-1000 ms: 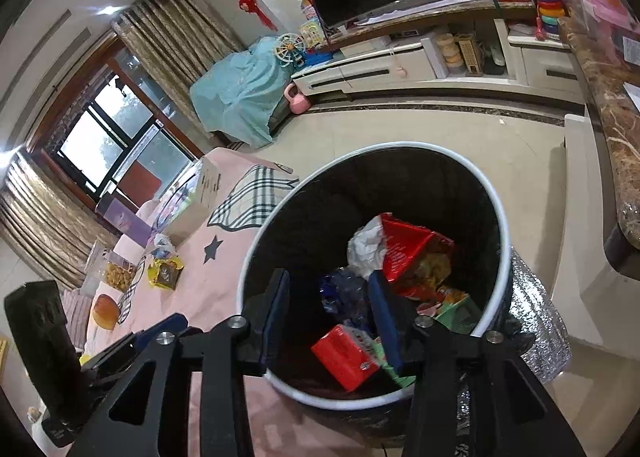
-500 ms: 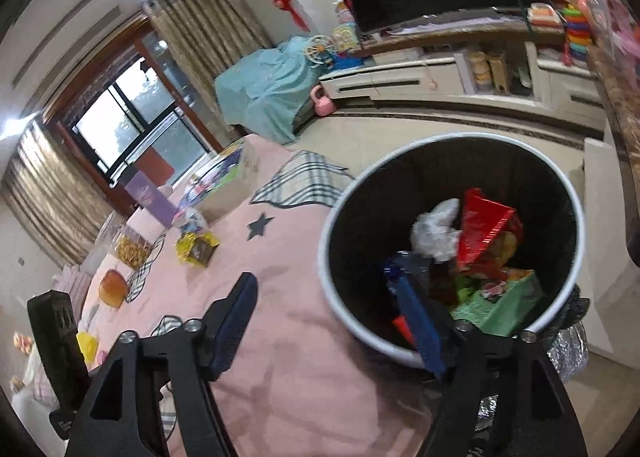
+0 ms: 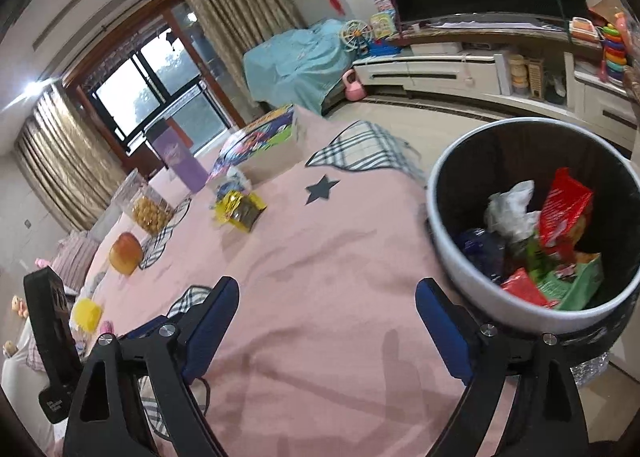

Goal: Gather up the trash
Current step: 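Move both open tools back over the table toward the remaining bags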

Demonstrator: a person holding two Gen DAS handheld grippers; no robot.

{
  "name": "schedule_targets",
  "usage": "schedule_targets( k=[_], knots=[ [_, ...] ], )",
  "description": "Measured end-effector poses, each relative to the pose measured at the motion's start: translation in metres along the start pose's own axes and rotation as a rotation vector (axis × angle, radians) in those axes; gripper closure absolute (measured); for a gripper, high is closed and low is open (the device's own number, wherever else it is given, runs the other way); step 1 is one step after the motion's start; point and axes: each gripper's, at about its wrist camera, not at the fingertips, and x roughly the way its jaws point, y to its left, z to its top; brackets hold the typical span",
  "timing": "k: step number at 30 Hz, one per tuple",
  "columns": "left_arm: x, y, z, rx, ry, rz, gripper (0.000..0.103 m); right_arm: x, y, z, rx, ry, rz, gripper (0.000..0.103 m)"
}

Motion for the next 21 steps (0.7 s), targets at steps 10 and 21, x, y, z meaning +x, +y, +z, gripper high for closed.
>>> schedule_targets(
  k=[10,21],
  knots=[
    [-0.006,0.035,0.004,-0.035,-0.019,0.057,0.024,0.024,0.031,-0.005,-0.035,0.038,0.049,0.01],
    [-0.001,0.069,0.015,-0.07,-0.027,0.11,0.024,0.055,0.058,-0.003,-0.087,0.06,0.091,0.008]
  ],
)
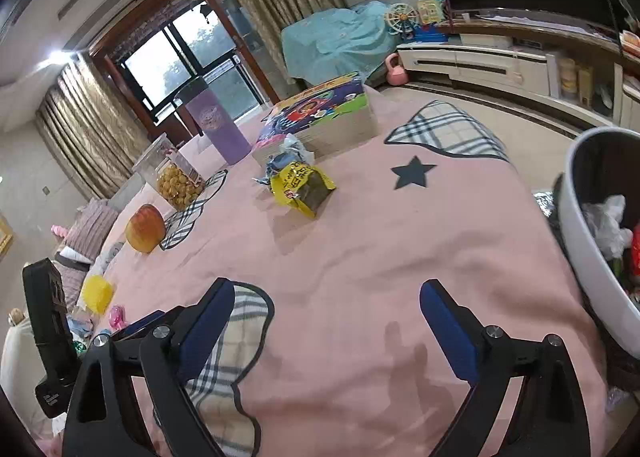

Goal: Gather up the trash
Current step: 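Move both open tools back over the table toward the remaining bags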

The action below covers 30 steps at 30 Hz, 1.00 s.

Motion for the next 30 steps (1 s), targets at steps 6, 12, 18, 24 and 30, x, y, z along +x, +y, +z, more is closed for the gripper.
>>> schedule_targets(
  k=[6,12,18,24,30],
  knots=[
    [0.009,0.01,0.011,-0.017,0.004,0.013,0.024,0.023,0.009,0.009,-0.031,0.016,0.019,0.007],
    [0.02,0.015,0.023,-0.016,0.008,0.024,0.024,0.045,0.015,0.02,-0.047,0.036,0.037,0.007],
    [0.033,0.014,0.039,0.008,0.011,0.031,0.024,0.066,0.02,0.033,-0.066,0.055,0.055,0.007],
    [0.046,0.018,0.053,0.01,0.019,0.038,0.024,0.086,0.023,0.047,-0.085,0.066,0.056,0.007],
    [0.06,0.019,0.061,0.006,0.035,0.033,0.024,0.11,0.024,0.062,-0.092,0.085,0.039,0.008]
  ],
)
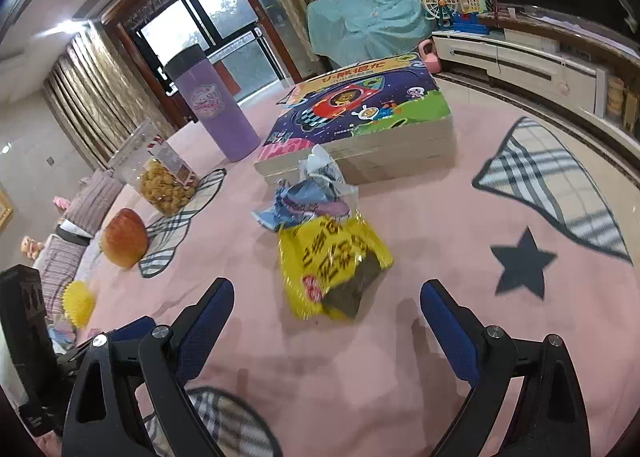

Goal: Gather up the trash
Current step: 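Grasp the crumpled blue-white bag with the left tool while the right tool grasps the yellow snack bag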

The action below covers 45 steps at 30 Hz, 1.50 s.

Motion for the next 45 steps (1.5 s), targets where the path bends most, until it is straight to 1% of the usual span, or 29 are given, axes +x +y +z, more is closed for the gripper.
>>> schedule_targets(
  k=[3,4,5,6,7,9,11,13,14,16,21,24,26,28,30,31,32,36,39,45],
  knots=[
    [0.008,-0.005,0.006,0.012,0.004,-0.005,0.024,0.01,-0.002,0.005,0.0,0.021,-0.016,0.009],
    [0.01,-0.007,0.008,0.018,0.005,-0.006,0.024,0.013,-0.002,0.007,0.0,0.028,-0.019,0.014],
    [0.011,-0.008,0.009,0.021,0.005,-0.008,0.024,0.016,-0.003,0.007,-0.002,0.033,-0.018,0.027],
    [0.013,-0.01,0.011,0.024,0.005,-0.01,0.024,0.019,-0.003,0.008,-0.008,0.048,-0.025,0.037],
    [0.016,-0.012,0.013,0.026,0.007,-0.016,0.024,0.022,-0.004,0.008,-0.009,0.061,-0.035,0.049],
    [0.02,-0.016,0.017,0.029,0.008,-0.028,0.024,0.021,-0.009,0.007,-0.001,0.058,-0.024,0.052],
    [0.025,-0.021,0.021,0.033,0.01,-0.04,0.024,0.016,-0.012,0.007,0.009,0.051,-0.008,0.068],
    [0.03,-0.028,0.025,0.037,0.012,-0.054,0.024,0.008,-0.017,0.007,0.026,0.039,-0.003,0.069],
    [0.033,-0.032,0.028,0.04,0.012,-0.064,0.024,0.005,-0.019,0.007,0.029,0.03,-0.005,0.071],
    [0.039,-0.043,0.034,0.053,0.01,-0.076,0.024,-0.004,-0.025,0.006,0.044,0.017,-0.007,0.074],
    [0.053,-0.066,0.048,0.084,0.005,-0.093,0.023,-0.022,-0.051,-0.004,0.127,-0.015,-0.014,0.074],
    [0.066,-0.078,0.056,0.094,0.011,-0.09,0.023,-0.029,-0.061,-0.01,0.172,-0.032,-0.01,0.074],
    [0.073,-0.082,0.06,0.092,0.007,-0.088,0.023,-0.029,-0.061,-0.012,0.178,-0.039,-0.011,0.074],
    [0.078,-0.086,0.063,0.104,-0.001,-0.061,0.024,-0.029,-0.063,-0.015,0.187,-0.048,-0.008,0.074],
    [0.08,-0.088,0.065,0.117,-0.004,-0.055,0.04,-0.029,-0.064,-0.016,0.197,-0.053,-0.004,0.074],
    [0.081,-0.09,0.065,0.125,0.001,-0.068,0.059,-0.03,-0.065,-0.017,0.197,-0.053,-0.003,0.074],
    [0.082,-0.091,0.065,0.134,0.011,-0.074,0.064,-0.032,-0.066,-0.017,0.196,-0.055,-0.004,0.074],
    [0.075,-0.09,0.059,0.15,-0.011,-0.059,0.066,-0.035,-0.067,-0.018,0.206,-0.058,0.002,0.074],
    [0.065,-0.088,0.05,0.136,-0.005,-0.083,0.067,-0.042,-0.069,-0.022,0.227,-0.075,0.007,0.075],
    [0.033,-0.088,0.018,0.141,0.007,-0.13,0.067,-0.057,-0.069,-0.035,0.24,-0.085,0.009,0.075]
  ],
)
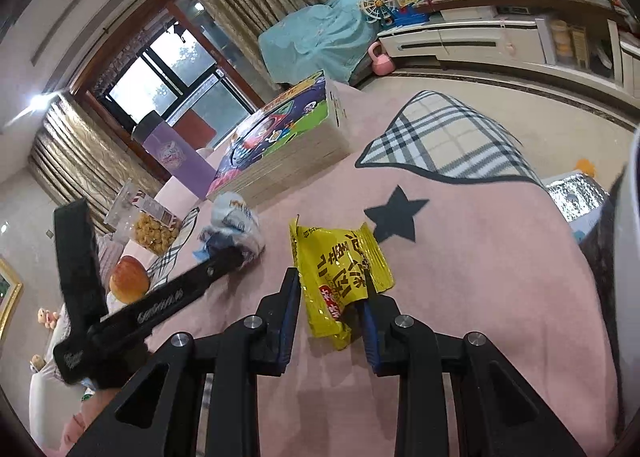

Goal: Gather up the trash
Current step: 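Carry the blue-white bag over the bin with the left tool while the right tool carries the yellow bag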

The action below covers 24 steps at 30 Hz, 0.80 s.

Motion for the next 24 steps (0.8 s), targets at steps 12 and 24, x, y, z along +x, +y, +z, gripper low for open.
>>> schedule_targets(
  k=[12,24],
  knots=[
    [-0.053,-0.03,-0.062,0.032,0.011,-0.049,0.067,-0.047,0.001,-0.038,0.002,-0.011,-0.008,0.076],
    [-0.084,-0.049,-0.092,0.071,0.0,-0.06,0.067,-0.087,-0.004,-0.06,0.019,-0.046,-0.024,0.076]
  ],
)
